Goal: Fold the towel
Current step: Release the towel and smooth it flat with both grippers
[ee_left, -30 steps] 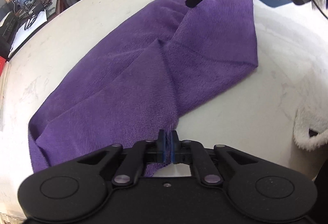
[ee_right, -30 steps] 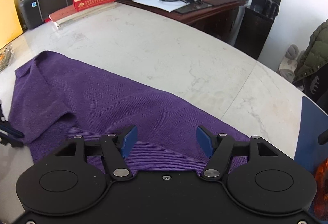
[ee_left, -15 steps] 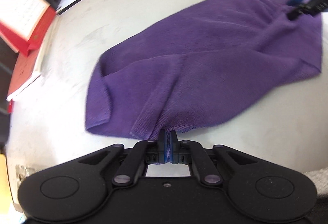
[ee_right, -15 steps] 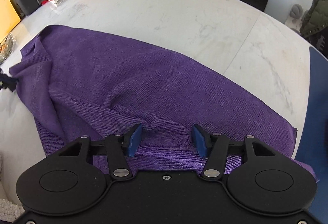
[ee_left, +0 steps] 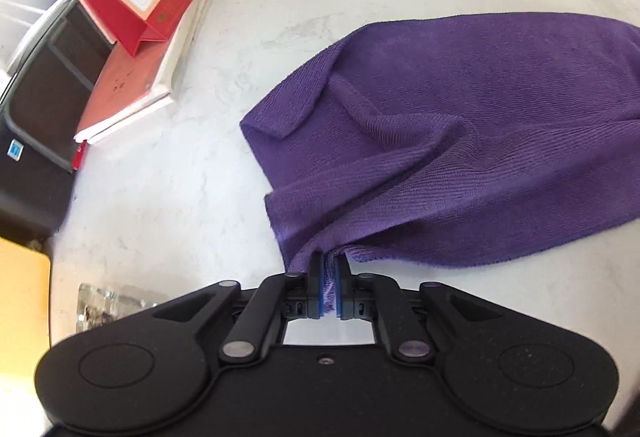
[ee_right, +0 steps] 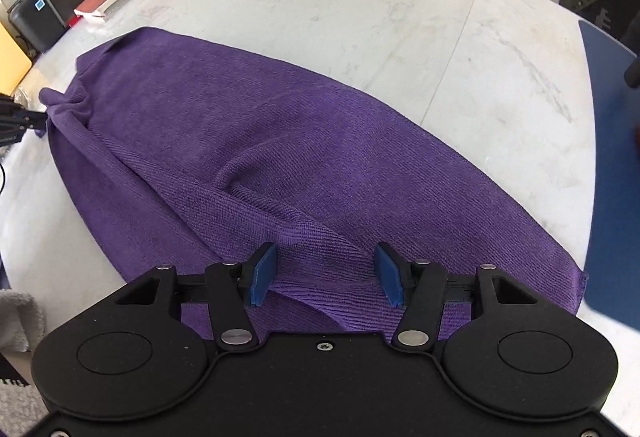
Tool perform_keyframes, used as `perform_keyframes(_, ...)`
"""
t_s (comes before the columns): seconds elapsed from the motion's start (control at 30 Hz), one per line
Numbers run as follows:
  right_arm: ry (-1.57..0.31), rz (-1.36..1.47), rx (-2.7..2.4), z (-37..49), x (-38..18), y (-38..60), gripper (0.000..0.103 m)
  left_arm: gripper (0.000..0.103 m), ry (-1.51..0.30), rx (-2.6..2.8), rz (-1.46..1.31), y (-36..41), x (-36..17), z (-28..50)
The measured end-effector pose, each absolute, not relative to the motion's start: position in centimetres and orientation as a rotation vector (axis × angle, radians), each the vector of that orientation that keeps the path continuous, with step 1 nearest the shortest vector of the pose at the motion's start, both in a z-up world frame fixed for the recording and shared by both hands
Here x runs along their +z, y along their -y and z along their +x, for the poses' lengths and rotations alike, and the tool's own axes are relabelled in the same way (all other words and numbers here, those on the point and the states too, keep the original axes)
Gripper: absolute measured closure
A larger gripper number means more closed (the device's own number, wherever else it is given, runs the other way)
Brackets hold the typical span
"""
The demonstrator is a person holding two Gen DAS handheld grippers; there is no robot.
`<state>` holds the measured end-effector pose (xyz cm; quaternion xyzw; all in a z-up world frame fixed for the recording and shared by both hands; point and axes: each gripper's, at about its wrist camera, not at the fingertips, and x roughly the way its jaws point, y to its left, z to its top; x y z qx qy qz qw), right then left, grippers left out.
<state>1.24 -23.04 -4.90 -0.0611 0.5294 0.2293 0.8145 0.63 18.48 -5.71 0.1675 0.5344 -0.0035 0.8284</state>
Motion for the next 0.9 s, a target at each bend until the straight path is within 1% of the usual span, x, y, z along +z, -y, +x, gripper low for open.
perform_keyframes(0.03,-1.128,-0.129,0.484,1.1,-4.8,23.1,0.048,0.096,-1.140,-0.016,0.347,-18.6,-5.6,-0.1)
perform_keyframes(0.1,-1.123,-0.120,0.474,1.2,-4.5,23.5,0.047,0.089,-1.161,-0.022,0.306,-18.9,-5.4,-1.8)
perform_keyframes(0.37,-1.051,-0.110,0.473,1.5,-1.8,24.1,0.044,0.087,-1.174,0.068,0.178,-21.1,-2.8,-6.9)
perform_keyframes(0.57,-0.965,-0.151,0.544,3.1,0.7,21.3,0.044,0.087,-1.079,0.119,0.116,-21.8,-0.6,-7.1)
perform_keyframes(0.77,-0.882,-0.282,0.806,4.4,1.5,12.6,0.044,0.087,-1.033,-0.103,0.159,-15.1,-2.7,-3.2)
perform_keyframes(0.9,-0.809,-0.435,1.013,4.8,1.1,4.1,0.044,0.087,-1.068,-0.160,0.179,-13.2,-5.3,-1.9)
